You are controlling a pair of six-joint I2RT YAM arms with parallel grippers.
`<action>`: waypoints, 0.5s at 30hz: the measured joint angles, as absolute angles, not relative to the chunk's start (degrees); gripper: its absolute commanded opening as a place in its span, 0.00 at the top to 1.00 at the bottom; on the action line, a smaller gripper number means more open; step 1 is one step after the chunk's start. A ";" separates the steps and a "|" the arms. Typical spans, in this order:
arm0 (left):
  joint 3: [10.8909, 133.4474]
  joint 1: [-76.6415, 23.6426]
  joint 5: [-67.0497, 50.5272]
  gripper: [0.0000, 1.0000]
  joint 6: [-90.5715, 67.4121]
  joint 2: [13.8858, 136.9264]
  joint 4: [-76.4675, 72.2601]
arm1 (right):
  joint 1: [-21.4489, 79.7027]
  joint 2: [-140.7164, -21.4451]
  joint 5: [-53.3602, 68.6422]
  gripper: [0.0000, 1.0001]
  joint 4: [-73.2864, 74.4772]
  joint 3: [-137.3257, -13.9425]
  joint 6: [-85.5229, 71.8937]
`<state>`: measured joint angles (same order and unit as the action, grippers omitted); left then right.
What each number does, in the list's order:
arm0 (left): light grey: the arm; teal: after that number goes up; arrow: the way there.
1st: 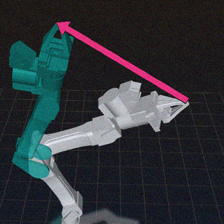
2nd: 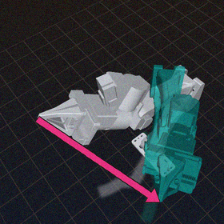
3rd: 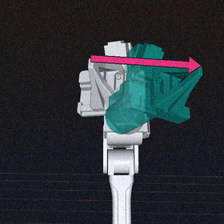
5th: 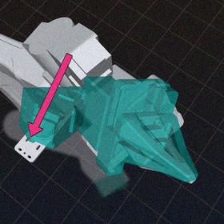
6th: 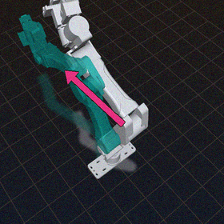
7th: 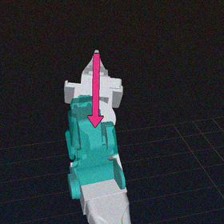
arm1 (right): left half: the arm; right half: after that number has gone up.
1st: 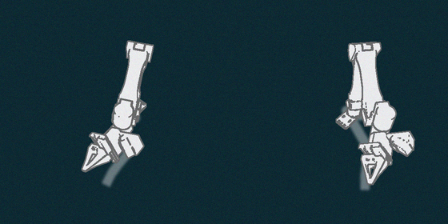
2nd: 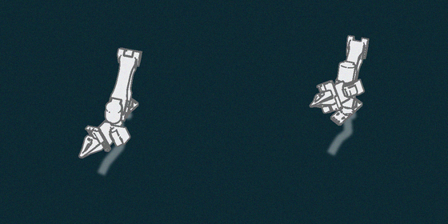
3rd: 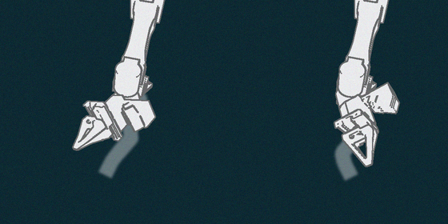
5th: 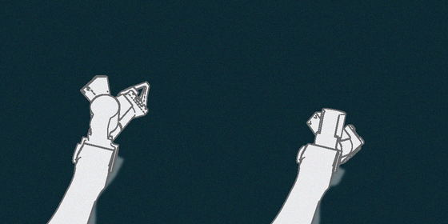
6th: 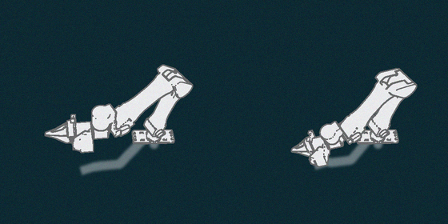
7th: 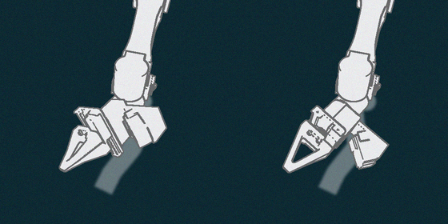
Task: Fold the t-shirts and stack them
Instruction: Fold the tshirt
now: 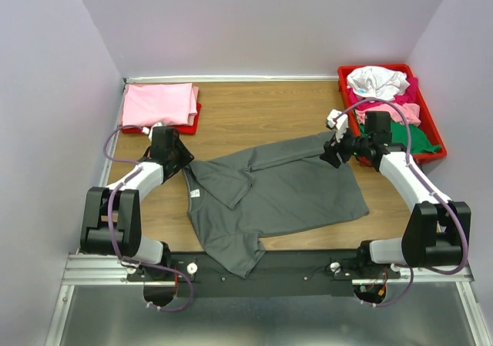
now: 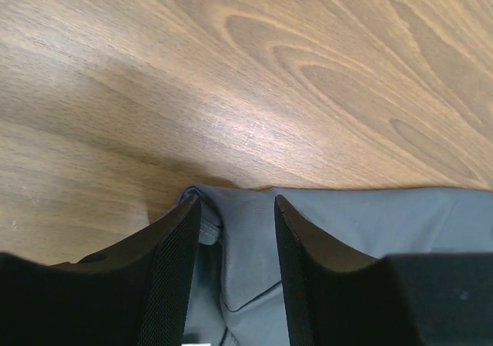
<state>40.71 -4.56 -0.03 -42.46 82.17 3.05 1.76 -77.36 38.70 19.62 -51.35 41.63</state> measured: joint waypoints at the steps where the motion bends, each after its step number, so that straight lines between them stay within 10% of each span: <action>1: 40.71 -4.56 -0.12 0.49 -42.41 82.50 2.90 | 1.76 -77.36 38.70 0.29 19.64 -51.35 41.63; 15: 40.71 -4.56 -1.56 0.82 -41.43 84.97 1.50 | 1.76 -78.13 38.70 0.29 19.68 -51.35 41.63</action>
